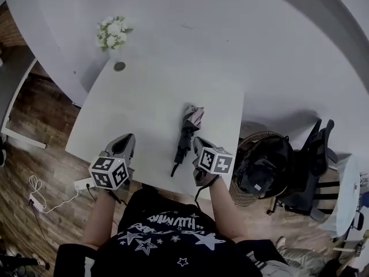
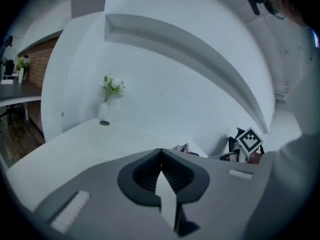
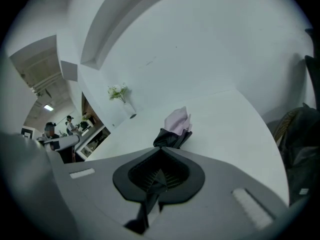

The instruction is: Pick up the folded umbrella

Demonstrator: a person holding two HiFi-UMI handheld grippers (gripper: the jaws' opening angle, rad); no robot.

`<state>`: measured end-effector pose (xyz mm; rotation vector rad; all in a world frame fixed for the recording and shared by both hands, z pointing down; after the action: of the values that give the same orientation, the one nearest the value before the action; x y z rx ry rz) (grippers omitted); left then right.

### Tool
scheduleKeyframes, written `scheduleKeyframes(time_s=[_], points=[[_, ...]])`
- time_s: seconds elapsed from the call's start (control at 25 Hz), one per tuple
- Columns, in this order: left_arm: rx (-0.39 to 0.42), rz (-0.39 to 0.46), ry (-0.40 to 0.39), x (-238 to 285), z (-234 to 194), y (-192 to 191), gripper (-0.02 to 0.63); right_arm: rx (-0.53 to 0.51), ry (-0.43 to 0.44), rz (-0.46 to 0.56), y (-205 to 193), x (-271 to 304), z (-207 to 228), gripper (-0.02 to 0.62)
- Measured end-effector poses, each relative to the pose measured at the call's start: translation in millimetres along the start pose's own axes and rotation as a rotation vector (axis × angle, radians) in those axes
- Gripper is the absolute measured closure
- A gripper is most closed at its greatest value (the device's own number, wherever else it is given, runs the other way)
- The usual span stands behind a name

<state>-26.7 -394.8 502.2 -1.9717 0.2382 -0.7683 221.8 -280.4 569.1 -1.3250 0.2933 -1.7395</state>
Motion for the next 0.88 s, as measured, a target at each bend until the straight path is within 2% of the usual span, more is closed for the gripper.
scheduleKeyframes(time_s=[0.28, 0.64, 0.88], points=[[0.045, -0.070, -0.116, 54.8, -6.2, 18.5, 0.603, 0.084, -0.074, -0.065, -1.2, 23.8, 6.4, 0.577], [0.063, -0.144, -0.210, 97.5, -12.9, 22.4, 0.603, 0.164, -0.100, -0.155, -14.6, 48.1, 6.4, 0.402], [0.062, -0.164, -0.243, 112.3, -11.6, 19.9, 0.603, 0.179, -0.066, -0.189, -15.9, 60.6, 0.5, 0.359]])
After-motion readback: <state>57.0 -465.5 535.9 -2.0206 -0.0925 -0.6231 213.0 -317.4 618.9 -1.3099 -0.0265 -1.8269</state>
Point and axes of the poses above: the fingertips, and each gripper's own axes: x forward along the fingers, z to its right, y out of its top, the point moved 3 cm from there along -x, backward along the fingers, and after that the axes turned 3 degrees about -z, right-handed, at the moved point
